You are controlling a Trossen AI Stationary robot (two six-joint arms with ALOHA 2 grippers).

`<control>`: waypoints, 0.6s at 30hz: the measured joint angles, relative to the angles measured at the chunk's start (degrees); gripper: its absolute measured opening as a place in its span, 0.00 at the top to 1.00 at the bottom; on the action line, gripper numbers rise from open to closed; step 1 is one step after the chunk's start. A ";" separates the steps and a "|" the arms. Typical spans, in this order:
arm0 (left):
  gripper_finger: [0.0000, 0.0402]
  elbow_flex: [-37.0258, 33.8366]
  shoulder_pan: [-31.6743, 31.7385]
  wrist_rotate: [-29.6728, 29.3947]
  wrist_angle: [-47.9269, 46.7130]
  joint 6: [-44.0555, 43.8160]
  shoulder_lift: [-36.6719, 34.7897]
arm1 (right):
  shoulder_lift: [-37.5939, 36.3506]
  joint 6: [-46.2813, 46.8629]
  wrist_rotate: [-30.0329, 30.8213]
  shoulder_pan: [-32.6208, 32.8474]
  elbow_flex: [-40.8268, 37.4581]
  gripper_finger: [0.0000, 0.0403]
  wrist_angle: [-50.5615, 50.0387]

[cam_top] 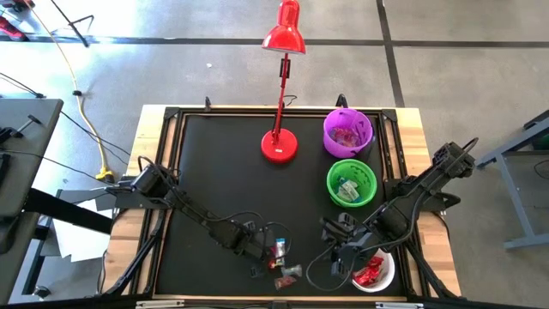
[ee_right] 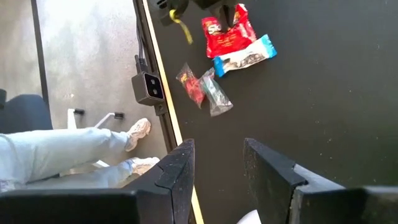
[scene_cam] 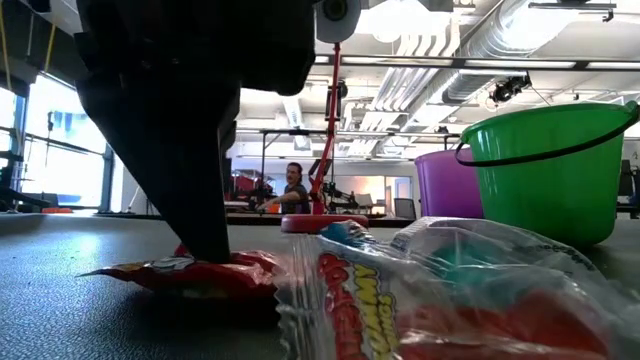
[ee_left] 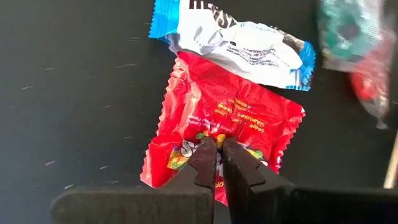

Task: Organize candy in baskets
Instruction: Put the red candy into the white bucket

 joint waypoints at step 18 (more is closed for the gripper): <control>1.00 0.04 -1.40 -3.99 0.32 -9.15 -6.74 | 0.00 -2.11 0.02 0.02 0.00 0.67 -0.84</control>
